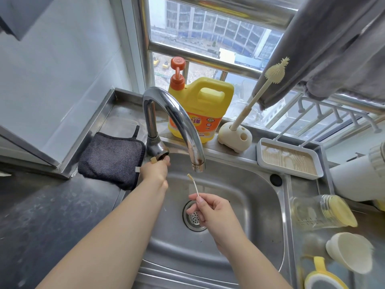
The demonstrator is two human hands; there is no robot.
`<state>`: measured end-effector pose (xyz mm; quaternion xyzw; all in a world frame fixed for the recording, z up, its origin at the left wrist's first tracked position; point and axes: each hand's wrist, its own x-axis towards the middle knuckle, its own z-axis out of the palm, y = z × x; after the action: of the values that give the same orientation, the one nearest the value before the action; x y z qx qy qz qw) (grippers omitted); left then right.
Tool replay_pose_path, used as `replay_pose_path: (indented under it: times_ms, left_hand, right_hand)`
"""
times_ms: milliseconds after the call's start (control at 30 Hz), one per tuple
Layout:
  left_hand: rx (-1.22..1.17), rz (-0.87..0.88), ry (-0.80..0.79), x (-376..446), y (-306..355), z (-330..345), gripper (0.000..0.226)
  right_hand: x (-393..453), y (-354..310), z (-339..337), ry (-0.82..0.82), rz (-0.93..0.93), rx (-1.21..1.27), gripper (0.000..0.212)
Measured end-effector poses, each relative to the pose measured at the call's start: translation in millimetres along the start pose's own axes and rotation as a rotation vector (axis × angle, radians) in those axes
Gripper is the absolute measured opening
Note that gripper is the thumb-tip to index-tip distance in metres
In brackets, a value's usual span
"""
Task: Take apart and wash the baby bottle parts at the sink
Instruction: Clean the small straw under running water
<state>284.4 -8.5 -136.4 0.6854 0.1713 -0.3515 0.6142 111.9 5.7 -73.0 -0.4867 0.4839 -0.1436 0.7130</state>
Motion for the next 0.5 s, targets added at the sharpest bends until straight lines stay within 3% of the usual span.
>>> replay_pose_path:
  times_ms: [200, 300, 500]
  left_hand:
    - [0.044, -0.056, -0.068, -9.8, 10.6, -1.9, 0.013]
    - [0.095, -0.009, -0.082, -4.0, 15.3, -7.8, 0.023]
    - [0.185, 0.110, -0.085, -2.3, 17.5, -12.7, 0.021]
  right_hand:
    - [-10.7, -3.4, -2.2, -0.005, -0.015, -0.019, 0.020]
    - [-12.4, -3.4, 0.5, -0.014, -0.024, -0.035, 0.020]
    - [-6.4, 0.8, 5.4, -0.014, -0.011, -0.055, 0.020]
